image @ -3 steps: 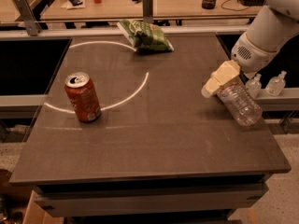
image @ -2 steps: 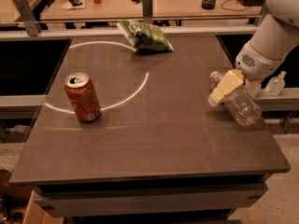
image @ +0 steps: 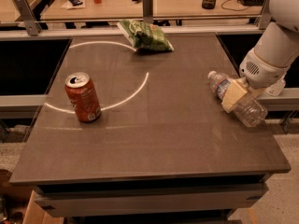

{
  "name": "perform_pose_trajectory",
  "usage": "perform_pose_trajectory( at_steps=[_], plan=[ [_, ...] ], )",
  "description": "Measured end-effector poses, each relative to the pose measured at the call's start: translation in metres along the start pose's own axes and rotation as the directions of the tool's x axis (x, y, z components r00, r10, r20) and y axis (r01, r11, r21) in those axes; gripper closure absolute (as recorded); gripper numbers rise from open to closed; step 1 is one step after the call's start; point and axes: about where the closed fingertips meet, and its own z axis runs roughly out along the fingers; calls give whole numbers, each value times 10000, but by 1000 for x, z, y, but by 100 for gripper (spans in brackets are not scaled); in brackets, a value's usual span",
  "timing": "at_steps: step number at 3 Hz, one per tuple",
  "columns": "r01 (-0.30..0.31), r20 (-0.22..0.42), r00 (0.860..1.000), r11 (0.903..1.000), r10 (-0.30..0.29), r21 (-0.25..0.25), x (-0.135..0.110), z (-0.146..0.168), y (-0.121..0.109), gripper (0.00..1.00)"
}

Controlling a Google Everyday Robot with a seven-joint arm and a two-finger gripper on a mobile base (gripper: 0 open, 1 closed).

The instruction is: Place water bottle upright

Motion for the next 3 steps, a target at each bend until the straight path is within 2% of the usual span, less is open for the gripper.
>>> perform_pose_trajectory(
  at_steps=[1, 2, 3],
  plan=[
    [675, 327, 9970, 9953, -699, 700, -5, -24, 1, 87],
    [1817, 1383, 9686, 9681, -2065, 1723, 1, -63, 9, 100],
    [2663, 2884, 8988, 9338, -3301, 2388, 15, -88, 22, 100]
  ],
)
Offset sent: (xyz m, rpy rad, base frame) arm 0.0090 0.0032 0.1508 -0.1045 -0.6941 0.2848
